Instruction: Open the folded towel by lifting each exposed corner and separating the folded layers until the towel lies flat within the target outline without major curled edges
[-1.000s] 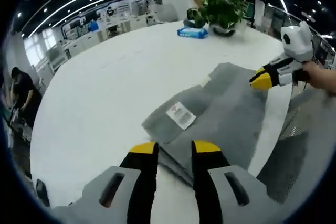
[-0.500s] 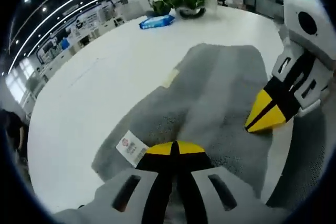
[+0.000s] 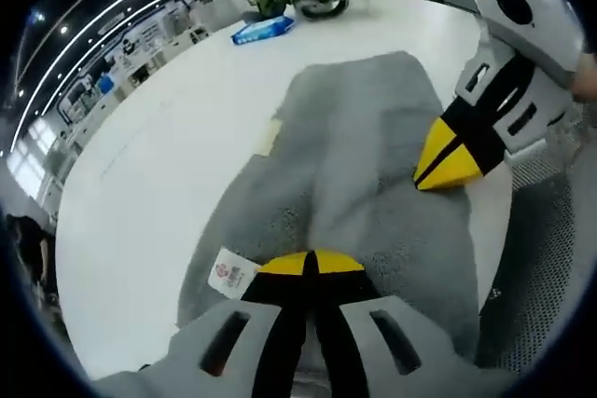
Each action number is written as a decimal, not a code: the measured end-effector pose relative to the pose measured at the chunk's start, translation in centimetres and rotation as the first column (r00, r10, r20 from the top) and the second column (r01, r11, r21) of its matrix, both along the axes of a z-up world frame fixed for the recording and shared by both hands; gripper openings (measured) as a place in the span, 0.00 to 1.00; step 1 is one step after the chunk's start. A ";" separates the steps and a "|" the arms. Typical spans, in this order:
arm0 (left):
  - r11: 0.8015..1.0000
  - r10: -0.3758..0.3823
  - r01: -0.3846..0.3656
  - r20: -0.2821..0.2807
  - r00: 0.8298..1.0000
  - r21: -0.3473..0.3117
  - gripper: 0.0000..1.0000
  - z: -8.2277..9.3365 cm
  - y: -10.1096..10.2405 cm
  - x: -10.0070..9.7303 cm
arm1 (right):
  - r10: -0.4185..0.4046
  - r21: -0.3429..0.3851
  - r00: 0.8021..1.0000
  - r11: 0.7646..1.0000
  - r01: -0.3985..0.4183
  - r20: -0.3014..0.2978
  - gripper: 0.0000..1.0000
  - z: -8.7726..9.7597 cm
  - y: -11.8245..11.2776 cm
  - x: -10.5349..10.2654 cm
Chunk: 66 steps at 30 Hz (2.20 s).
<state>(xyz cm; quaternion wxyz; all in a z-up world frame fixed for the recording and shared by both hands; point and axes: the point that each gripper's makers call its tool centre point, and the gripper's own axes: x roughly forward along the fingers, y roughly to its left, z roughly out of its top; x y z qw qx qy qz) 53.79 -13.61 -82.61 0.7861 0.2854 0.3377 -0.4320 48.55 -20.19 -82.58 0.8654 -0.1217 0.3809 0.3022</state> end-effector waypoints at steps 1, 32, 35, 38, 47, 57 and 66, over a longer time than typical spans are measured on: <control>1.000 -0.001 0.001 -0.004 1.000 -0.001 0.01 0.0 -0.1 -0.1 | -0.003 -0.005 1.000 1.000 0.003 0.002 0.00 0.0 -0.2 0.1; 0.985 -0.134 0.118 -0.133 0.982 -0.125 0.01 -0.2 -4.5 -5.4 | -0.057 -0.165 0.992 0.983 0.075 0.113 0.00 -0.4 -4.7 3.6; 0.981 -0.146 0.127 -0.134 0.980 -0.143 0.01 -0.2 -4.9 -5.5 | -0.056 -0.170 0.990 0.982 0.078 0.128 0.00 -0.4 -4.8 3.9; 0.979 -0.146 0.123 -0.142 0.979 -0.163 0.01 -0.2 -5.1 -5.6 | -0.053 -0.172 0.988 0.982 0.078 0.146 0.00 -0.4 -4.9 4.1; 0.975 -0.127 0.087 -0.187 0.974 -0.206 0.01 -0.2 -5.2 -5.4 | -0.050 -0.177 0.981 0.981 0.083 0.187 0.00 -0.4 -4.9 4.2; 0.802 0.248 -0.353 -0.268 0.931 -0.481 0.11 5.2 -1.6 1.5 | -0.193 0.072 0.948 0.981 0.180 0.252 0.04 4.9 -4.9 5.3; 0.854 0.324 -0.431 -0.349 0.879 -0.292 0.09 0.6 1.3 0.8 | -0.103 0.080 0.964 0.993 0.086 0.244 0.08 4.4 -2.3 4.8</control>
